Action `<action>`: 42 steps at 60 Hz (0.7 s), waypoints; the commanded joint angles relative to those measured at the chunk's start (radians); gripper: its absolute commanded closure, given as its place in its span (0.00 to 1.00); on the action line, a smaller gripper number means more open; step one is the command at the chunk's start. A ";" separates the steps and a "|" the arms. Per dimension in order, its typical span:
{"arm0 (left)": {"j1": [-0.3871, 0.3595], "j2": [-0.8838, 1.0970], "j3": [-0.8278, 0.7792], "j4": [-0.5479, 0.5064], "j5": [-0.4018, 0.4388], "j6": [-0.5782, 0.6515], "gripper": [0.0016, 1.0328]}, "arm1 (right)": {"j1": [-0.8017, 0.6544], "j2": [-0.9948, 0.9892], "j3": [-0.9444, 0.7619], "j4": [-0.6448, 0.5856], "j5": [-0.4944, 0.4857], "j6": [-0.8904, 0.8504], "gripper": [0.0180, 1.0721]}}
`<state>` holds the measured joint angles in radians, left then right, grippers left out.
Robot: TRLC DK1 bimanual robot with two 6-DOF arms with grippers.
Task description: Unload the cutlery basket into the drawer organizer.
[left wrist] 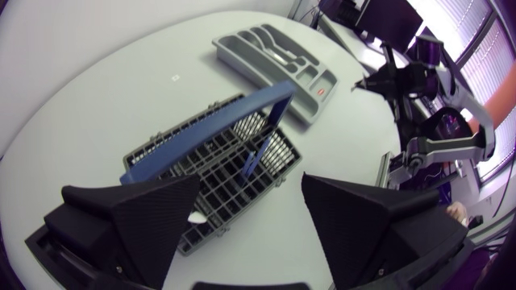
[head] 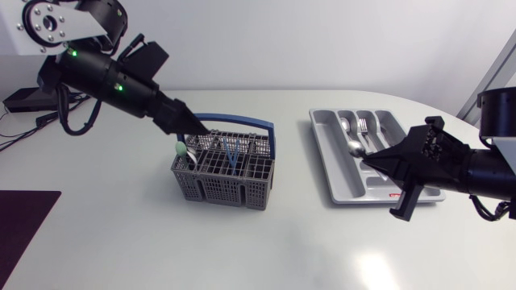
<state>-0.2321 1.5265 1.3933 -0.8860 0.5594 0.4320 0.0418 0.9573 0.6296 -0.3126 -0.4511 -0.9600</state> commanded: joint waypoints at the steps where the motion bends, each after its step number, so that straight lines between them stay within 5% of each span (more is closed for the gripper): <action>1: -0.003 -0.045 -0.060 -0.018 -0.033 0.090 0.14 | -0.097 0.063 -0.010 -0.033 -0.044 -0.169 0.95; 23: 0.025 -0.100 -0.157 -0.019 -0.073 0.152 0.14 | -0.365 0.391 0.064 -0.075 -0.107 -0.600 0.95; 42: 0.024 -0.134 -0.194 -0.030 -0.119 0.192 0.14 | -0.421 0.577 0.148 -0.014 -0.031 -0.789 0.95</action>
<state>-0.2123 1.4261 1.2331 -0.9005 0.4549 0.5854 -0.3687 1.4872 0.7410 -0.3519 -0.4992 -1.6722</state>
